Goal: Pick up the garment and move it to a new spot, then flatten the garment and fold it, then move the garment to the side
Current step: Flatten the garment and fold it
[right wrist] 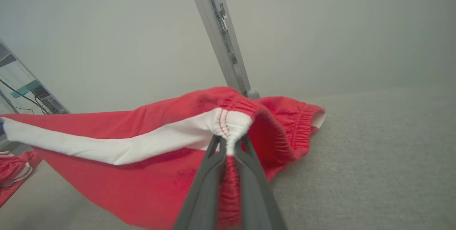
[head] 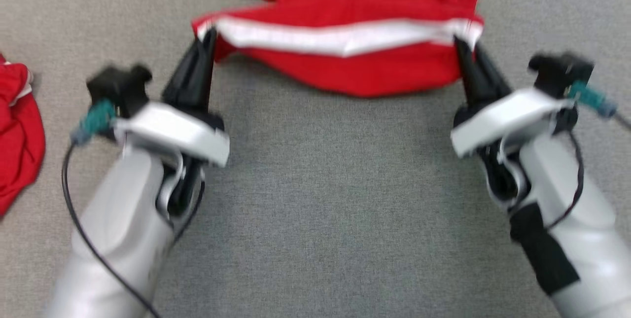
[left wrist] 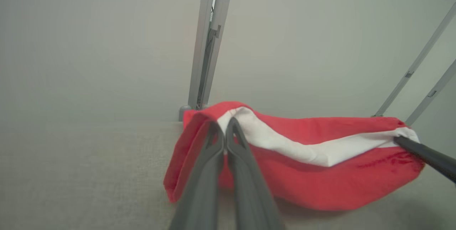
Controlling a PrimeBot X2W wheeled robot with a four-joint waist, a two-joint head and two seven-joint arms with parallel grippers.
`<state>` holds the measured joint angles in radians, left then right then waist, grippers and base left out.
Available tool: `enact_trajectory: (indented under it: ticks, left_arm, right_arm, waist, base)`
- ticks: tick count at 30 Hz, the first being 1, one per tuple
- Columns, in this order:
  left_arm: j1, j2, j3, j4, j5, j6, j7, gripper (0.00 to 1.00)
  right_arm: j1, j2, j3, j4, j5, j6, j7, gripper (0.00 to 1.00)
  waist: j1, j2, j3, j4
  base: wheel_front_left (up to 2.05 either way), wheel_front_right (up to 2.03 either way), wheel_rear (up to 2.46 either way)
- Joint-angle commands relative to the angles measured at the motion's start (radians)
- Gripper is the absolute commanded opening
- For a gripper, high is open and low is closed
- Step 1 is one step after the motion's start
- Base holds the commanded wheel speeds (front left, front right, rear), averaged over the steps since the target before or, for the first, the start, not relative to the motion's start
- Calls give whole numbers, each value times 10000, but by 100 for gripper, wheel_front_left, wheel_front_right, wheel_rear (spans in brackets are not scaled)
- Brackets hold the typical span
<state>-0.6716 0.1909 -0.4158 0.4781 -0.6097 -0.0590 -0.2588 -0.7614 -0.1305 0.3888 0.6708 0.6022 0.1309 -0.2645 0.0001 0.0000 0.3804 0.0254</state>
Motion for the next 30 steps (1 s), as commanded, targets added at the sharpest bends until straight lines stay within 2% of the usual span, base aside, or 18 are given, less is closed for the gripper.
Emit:
enact_trajectory:
  ticks: [1,6,12,16,22,30]
  left_arm:
    - [398,112,117,-394,-44,130,-47,0]
    - [2756,631,59,-2013,-95,681,238,0]
    - [5260,1332,-175,-3853,-339,1462,1392,0]
    - [6578,1674,-363,-4973,-576,1966,2352,0]
    - [7748,2103,-596,-6072,-841,2489,3442,0]
    - [8970,2618,-801,-7292,-1217,3001,4531,0]
  right_arm:
    - [418,-122,-3,-184,175,-3,-27,0]
    - [2062,-287,349,-562,530,-3,-27,0]
    - [3582,-444,482,-719,442,-3,47,0]
    - [4541,-534,225,-866,401,-3,150,0]
    - [5760,-584,-409,-1228,199,-5,372,0]
    - [7643,-290,-1399,-2594,-466,-5,1472,0]
  waist:
    - [-1,0,-359,-14]
    - [-1,0,-1048,-159]
    - [-1,0,-1725,-252]
    - [-1,0,-2111,-132]
    - [-1,0,-2552,141]
    - [-1,0,-2874,288]
  base:
    - [0,0,0]
    - [0,0,0]
    - [0,0,0]
    - [0,0,0]
    - [0,0,0]
    - [0,0,0]
